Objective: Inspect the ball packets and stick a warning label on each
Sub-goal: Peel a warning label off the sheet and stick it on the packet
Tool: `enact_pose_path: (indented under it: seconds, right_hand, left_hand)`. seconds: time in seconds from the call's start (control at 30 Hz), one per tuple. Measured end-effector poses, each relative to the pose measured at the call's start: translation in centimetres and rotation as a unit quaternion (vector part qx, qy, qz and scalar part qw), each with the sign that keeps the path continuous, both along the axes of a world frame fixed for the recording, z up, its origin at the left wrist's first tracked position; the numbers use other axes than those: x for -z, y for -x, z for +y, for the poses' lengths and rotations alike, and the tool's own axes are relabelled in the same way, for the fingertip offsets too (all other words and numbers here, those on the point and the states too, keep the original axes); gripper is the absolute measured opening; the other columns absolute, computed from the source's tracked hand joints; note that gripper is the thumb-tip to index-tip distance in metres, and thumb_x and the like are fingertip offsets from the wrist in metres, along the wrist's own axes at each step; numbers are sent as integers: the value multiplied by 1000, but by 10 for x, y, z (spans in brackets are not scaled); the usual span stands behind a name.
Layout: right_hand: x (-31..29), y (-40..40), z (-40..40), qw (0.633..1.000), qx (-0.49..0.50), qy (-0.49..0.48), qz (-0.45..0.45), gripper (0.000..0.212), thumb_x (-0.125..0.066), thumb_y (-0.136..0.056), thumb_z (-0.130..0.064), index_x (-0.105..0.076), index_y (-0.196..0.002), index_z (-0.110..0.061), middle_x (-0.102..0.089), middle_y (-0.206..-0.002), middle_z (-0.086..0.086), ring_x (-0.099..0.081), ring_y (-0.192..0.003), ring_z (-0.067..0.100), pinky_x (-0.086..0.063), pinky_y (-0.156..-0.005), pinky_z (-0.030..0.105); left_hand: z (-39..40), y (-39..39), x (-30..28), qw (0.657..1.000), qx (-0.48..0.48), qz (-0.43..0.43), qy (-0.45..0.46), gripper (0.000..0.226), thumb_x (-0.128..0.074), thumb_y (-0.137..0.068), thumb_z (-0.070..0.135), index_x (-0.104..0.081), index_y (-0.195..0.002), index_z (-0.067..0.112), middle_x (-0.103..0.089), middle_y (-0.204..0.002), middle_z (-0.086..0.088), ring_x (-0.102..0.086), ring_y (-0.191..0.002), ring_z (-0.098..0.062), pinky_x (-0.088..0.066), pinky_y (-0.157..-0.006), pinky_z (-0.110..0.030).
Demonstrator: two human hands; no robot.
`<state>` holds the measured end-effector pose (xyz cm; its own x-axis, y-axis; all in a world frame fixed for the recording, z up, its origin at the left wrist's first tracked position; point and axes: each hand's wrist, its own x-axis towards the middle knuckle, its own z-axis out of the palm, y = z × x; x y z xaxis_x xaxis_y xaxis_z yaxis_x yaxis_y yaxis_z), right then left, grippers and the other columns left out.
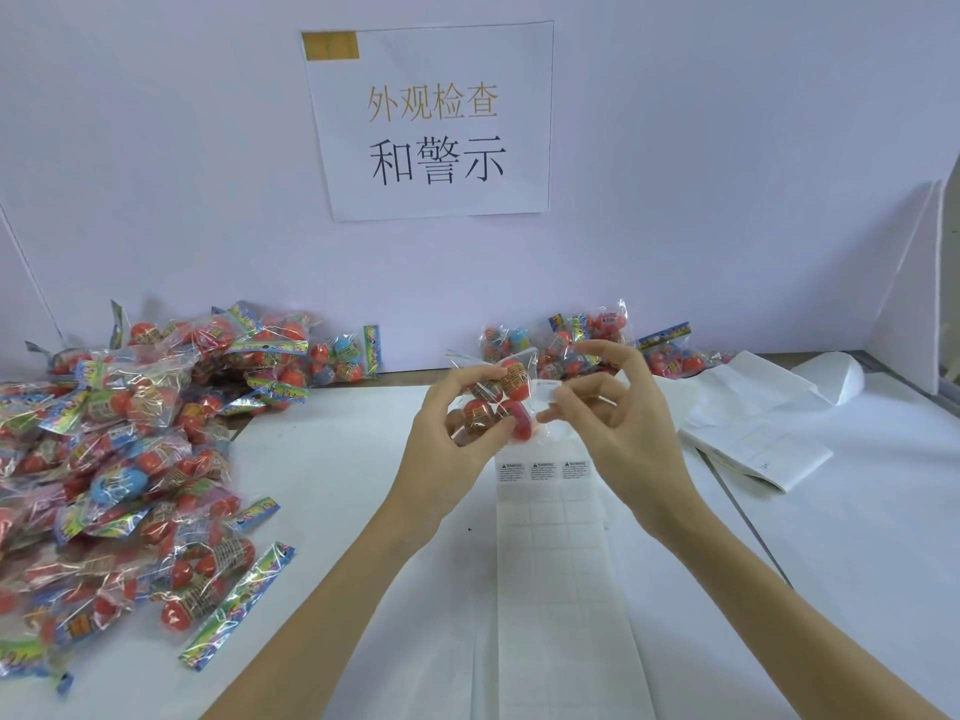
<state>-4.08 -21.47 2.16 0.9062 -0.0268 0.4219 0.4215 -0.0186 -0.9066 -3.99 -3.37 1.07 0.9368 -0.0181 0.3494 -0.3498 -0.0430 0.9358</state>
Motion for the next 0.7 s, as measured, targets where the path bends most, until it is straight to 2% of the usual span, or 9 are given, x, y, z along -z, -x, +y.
enact_pose_path:
  seconds: [0.17,0.3,0.37,0.5,0.6,0.7]
  right_hand:
    - [10,1,5,991,25,128,-39,44,-76,-94,-12,-52,-127,-28,-77,-82,-10,-75,-87,8,-54,-88,19]
    - [14,-1,5,986,48,147,-58,45,-76,-93,-11,-53,-129,-25,-75,-81,-15,-73,-86,4,-54,-87,17]
    - [16,-2,5,985,51,153,-57,45,-76,-93,-11,-54,-129,-25,-75,-80,-16,-73,-85,4,-54,-87,17]
    - [15,-1,5,985,48,157,-51,44,-76,-94,-11,-54,-129,-26,-75,-80,-16,-73,-86,5,-55,-89,20]
    - [15,1,7,986,45,153,-47,43,-76,-94,-13,-54,-129,-25,-75,-81,-12,-74,-85,6,-55,-89,22]
    - [16,1,6,970,80,223,-60,44,-75,-95,-24,-50,-132,-26,-71,-76,-12,-70,-80,2,-55,-79,21]
  left_hand:
    - [-3,2,1,1000,5,-13,-17,49,-76,-90,0,-69,-123,34,-62,-132,0,-69,-110,-19,-57,-99,-35]
    - [-3,1,0,1000,11,-5,-11,58,-62,-90,-12,-69,-125,33,-61,-136,0,-64,-117,-24,-53,-106,-49]
    - [-2,1,1,1000,13,-1,-12,59,-61,-90,-13,-69,-125,34,-60,-136,-1,-63,-118,-25,-53,-106,-51]
    - [-4,1,2,1000,9,-13,-9,42,-68,-97,1,-70,-125,32,-61,-135,-2,-64,-117,-25,-57,-101,-49]
    - [-4,-1,3,999,-20,-33,-11,33,-77,-93,9,-72,-117,31,-63,-128,-1,-67,-112,-25,-60,-96,-47]
    - [-5,-2,4,999,-34,-38,-16,31,-79,-92,8,-72,-112,30,-65,-123,3,-67,-109,-22,-60,-94,-47]
